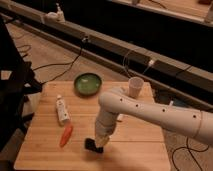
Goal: Knock the eraser over
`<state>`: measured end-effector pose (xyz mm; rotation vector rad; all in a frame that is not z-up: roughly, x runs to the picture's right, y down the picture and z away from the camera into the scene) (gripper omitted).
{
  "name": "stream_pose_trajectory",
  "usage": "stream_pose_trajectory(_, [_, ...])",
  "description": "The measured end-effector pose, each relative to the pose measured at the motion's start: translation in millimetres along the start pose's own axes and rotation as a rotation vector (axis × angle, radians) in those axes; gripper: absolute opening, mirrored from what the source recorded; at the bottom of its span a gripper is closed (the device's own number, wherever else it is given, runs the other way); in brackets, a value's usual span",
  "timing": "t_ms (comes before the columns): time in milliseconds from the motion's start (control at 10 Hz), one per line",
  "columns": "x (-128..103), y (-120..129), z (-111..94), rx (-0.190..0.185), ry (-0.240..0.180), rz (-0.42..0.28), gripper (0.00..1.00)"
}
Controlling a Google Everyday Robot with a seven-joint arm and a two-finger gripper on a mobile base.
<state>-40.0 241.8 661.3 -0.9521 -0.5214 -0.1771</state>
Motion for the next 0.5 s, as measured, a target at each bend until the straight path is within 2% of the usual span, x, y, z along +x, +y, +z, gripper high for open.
stream_pose_trajectory(100, [-6,-9,-8,0.045,-0.065,-0.003,0.0])
stream_pose_trajectory(300, [3,-24,-28,0.139,-0.153,0.049,0.0])
stream_pose_trajectory(400, [5,-28,-33,0.157,-0.169,0.059,0.02])
stream_pose_trajectory(500, [3,-28,-33,0.156,-0.169,0.056,0.08])
